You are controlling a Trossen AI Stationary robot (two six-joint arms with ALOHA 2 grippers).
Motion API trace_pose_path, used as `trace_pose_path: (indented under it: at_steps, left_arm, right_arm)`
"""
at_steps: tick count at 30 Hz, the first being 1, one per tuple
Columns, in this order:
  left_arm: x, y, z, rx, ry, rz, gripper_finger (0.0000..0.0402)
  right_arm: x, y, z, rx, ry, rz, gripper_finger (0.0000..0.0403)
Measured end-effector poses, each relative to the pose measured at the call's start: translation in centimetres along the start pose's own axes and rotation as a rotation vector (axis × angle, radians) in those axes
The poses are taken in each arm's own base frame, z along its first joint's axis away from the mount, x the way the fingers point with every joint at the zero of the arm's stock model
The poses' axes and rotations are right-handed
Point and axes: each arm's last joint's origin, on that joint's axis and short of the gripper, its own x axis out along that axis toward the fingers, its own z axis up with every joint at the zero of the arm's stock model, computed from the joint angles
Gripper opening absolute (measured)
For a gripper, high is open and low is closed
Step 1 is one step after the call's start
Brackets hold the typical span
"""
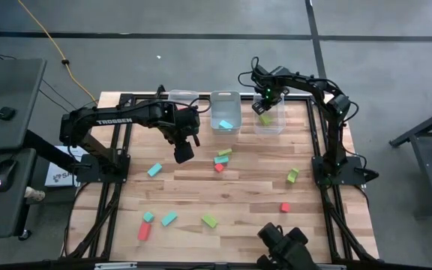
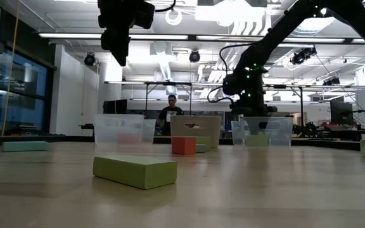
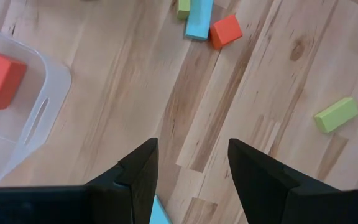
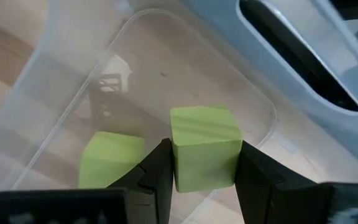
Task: Sort & place blocks by color
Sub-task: Put the green block into the right transparent bin
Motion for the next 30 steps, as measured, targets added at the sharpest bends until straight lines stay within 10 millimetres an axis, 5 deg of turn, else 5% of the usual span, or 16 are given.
trace_pose_path:
  at_steps: [30]
  left_arm:
    - [0.0,0.01,-0.03,0.011,0.003,0.001,0.0172]
  right_arm:
    - [0.34,-0.09,-0.26,-0.027,0.043,0.051,0.0154]
